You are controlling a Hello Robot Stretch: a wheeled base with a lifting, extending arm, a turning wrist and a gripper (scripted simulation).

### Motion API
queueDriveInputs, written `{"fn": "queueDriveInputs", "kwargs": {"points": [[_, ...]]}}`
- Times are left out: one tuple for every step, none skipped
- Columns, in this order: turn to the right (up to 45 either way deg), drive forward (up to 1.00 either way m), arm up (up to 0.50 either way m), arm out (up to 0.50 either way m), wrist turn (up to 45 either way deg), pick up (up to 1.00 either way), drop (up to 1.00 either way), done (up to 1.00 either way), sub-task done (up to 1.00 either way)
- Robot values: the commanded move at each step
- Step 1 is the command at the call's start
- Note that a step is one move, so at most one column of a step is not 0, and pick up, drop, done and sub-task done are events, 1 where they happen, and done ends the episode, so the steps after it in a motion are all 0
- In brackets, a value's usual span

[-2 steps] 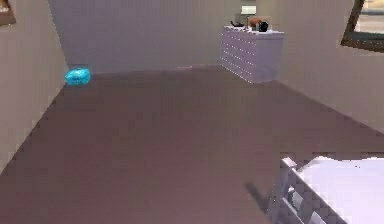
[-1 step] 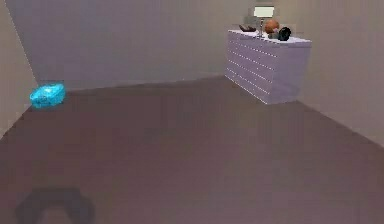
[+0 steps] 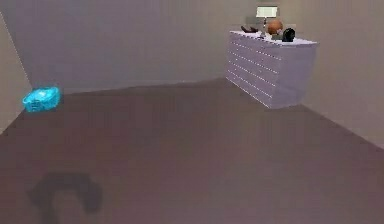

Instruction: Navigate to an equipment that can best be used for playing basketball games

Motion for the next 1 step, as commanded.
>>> {"fn": "queueDriveInputs", "kwargs": {"points": [[27.0,0.00,0.00,0.00,0.0,0.00,0.00,0.00,0.00]]}}
